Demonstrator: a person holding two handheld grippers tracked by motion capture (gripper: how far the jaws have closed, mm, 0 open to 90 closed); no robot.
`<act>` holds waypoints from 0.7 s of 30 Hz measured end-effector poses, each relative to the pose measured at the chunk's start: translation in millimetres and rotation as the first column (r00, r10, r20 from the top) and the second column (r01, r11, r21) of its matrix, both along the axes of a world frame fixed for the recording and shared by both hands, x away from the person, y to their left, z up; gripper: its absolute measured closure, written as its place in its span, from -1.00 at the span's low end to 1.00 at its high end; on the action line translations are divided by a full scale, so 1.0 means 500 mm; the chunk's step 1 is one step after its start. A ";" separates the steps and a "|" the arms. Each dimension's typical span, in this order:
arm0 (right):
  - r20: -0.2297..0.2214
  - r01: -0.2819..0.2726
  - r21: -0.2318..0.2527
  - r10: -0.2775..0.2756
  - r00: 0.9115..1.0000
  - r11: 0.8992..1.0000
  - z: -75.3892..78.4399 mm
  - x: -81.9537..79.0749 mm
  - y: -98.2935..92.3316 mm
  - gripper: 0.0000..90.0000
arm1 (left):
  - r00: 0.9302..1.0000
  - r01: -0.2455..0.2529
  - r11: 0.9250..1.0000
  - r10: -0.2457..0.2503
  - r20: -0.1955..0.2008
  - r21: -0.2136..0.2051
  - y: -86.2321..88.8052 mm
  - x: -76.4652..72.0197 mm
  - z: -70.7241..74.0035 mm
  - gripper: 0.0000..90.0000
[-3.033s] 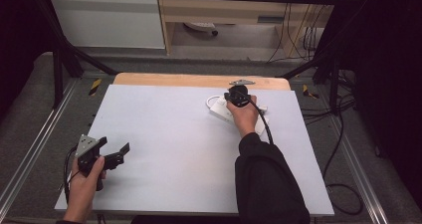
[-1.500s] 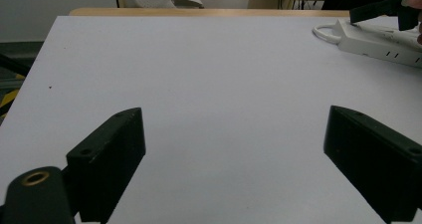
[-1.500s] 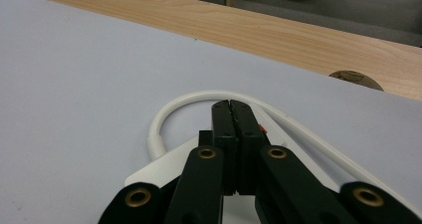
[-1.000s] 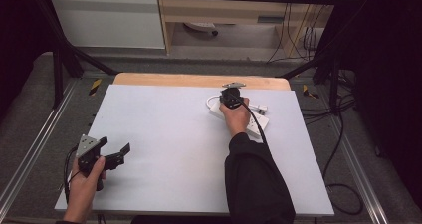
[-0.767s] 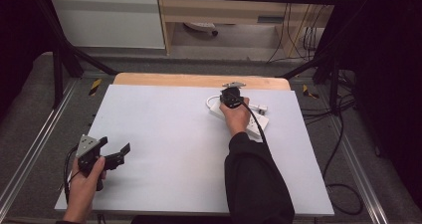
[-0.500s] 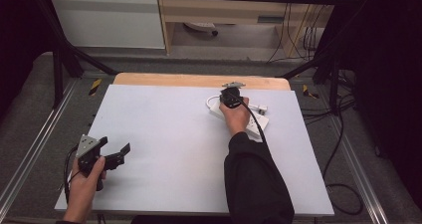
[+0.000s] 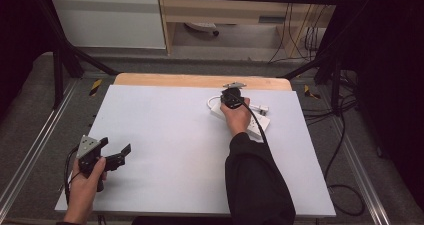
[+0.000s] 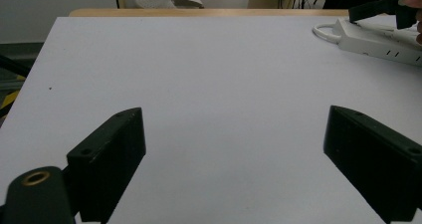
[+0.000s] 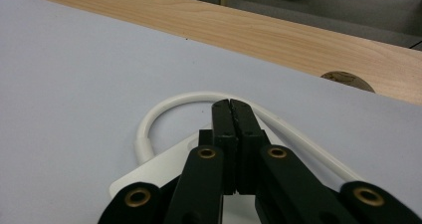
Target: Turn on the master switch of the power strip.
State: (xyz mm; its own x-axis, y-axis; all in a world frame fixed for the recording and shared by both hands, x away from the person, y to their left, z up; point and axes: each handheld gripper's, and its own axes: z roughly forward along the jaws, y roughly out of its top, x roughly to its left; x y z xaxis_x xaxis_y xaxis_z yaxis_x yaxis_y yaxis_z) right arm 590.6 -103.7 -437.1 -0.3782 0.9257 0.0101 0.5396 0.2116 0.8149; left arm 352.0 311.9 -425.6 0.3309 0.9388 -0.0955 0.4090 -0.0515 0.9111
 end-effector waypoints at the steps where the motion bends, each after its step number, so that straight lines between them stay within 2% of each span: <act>1: 0.000 0.000 0.000 0.000 1.000 1.000 0.000 0.000 0.000 1.00 | 1.000 0.000 1.000 0.000 0.000 0.000 0.000 0.000 0.000 -0.79; 21: -0.027 0.005 -0.026 -0.006 1.000 1.000 0.004 0.000 -0.008 1.00 | 1.000 0.000 1.000 0.000 -0.003 0.003 -0.001 0.000 -0.001 -0.79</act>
State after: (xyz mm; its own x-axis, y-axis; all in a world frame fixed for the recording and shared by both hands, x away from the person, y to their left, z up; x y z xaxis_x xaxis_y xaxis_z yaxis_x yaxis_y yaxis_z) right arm 590.6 -107.8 -435.1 -0.3733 0.9277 -0.0037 0.5628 0.2297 0.7941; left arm 352.0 311.1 -425.9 0.3311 0.9389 -0.0938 0.4115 -0.0542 0.9098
